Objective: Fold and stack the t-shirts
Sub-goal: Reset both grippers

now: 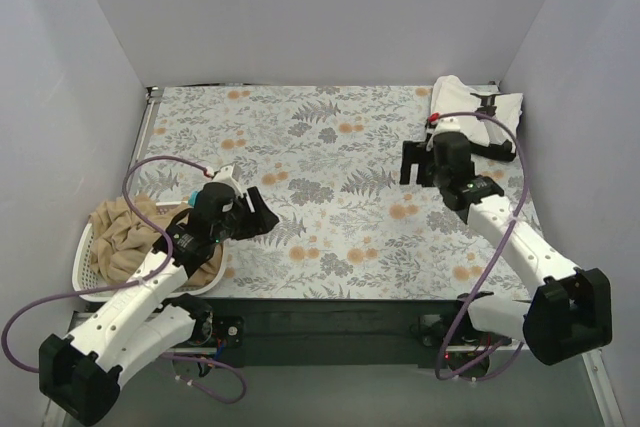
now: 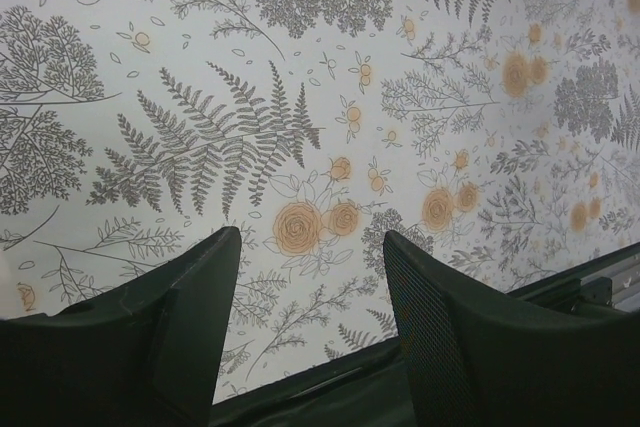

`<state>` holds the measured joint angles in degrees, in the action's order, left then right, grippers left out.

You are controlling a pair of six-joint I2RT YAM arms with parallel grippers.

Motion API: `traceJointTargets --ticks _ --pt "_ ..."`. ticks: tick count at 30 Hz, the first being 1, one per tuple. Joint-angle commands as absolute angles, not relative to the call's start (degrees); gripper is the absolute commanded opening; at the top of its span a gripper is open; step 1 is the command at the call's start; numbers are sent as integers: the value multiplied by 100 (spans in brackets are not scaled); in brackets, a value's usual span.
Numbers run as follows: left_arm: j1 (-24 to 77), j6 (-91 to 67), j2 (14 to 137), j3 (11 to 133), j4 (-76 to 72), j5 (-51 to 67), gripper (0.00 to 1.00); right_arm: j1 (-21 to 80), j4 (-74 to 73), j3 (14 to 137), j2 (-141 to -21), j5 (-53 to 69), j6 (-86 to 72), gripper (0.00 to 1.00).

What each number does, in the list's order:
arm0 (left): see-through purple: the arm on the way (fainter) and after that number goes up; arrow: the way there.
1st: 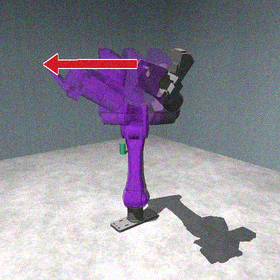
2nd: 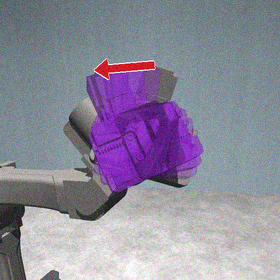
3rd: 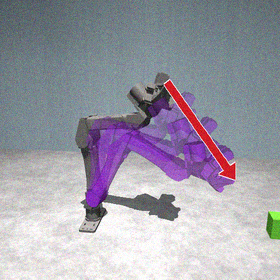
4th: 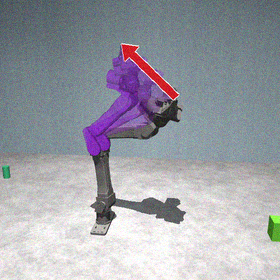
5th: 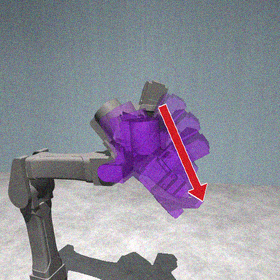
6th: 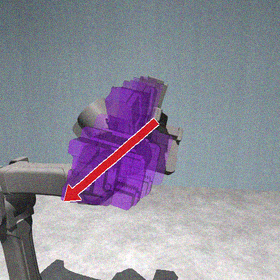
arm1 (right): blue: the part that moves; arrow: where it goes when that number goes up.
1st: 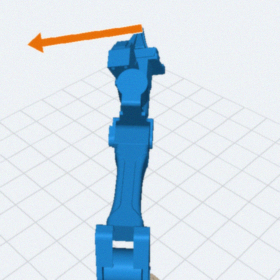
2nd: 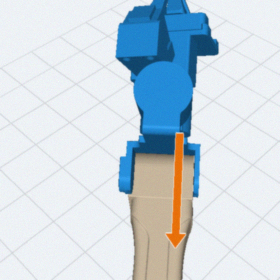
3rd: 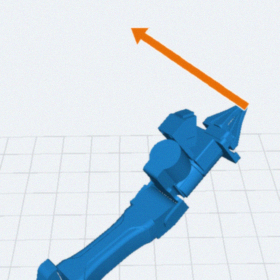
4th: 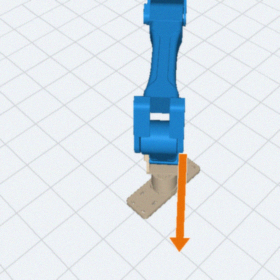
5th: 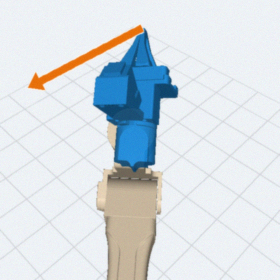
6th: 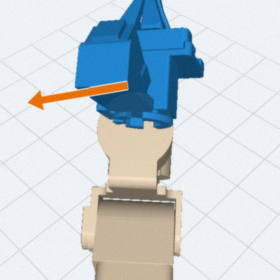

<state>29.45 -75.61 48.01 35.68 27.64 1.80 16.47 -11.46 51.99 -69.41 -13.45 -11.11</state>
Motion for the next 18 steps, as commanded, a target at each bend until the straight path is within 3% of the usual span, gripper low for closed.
traceJointTargets --ticks 1,9,18 --pt "2944 -7313 4509 3867 2830 -184 58 2195 -1186 4756 -6338 -1248 -1309 98" --pt "2944 -7216 4114 4087 2821 -720 58 2847 -1187 3781 -5582 -923 -1327 98" --pt "2944 -7216 3639 4034 2918 -1362 59 2900 -1178 3683 -5177 -818 -1266 98"
